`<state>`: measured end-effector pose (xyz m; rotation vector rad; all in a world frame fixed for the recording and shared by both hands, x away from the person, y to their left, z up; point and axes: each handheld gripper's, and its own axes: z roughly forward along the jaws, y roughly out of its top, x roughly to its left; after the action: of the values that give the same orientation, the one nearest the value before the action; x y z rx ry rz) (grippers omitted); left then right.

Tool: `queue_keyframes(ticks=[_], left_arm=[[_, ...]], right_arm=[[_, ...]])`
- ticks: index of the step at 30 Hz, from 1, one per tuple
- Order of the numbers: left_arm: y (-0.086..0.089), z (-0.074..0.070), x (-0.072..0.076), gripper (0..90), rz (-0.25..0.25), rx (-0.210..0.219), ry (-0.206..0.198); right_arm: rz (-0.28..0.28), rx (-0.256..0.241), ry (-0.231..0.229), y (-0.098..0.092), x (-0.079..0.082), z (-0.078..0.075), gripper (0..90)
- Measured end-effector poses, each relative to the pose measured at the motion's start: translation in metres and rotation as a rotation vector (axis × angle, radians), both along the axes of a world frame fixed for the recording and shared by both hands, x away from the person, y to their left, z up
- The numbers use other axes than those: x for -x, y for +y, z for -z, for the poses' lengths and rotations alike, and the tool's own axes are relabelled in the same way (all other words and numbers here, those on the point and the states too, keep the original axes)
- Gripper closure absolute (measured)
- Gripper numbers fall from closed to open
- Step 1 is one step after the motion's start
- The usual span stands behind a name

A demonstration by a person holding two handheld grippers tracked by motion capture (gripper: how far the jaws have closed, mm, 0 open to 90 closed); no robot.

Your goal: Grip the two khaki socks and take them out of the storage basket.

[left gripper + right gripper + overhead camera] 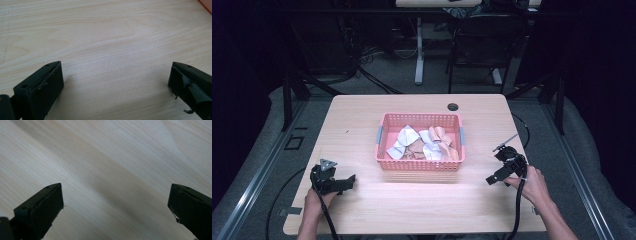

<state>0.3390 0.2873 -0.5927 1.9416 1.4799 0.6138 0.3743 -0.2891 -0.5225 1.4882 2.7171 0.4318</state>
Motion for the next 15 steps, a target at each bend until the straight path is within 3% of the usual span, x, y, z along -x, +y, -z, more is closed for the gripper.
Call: queue_keyframes(ticks=[6,8,15], left_arm=[[0.000,0.000,0.000,0.0,-0.002,0.000,-0.001],[0.000,0.000,0.000,0.0,-0.002,-0.001,-0.002],[0.000,0.000,0.001,0.1,-0.005,-0.002,-0.001]], right_arm=[[0.008,-0.015,0.007,0.002,-0.001,-0.004,0.0],[0.029,-0.031,-0.012,0.003,-0.003,-0.006,0.0],[-0.011,-0.018,-0.013,0.007,-0.010,-0.020,0.0]])
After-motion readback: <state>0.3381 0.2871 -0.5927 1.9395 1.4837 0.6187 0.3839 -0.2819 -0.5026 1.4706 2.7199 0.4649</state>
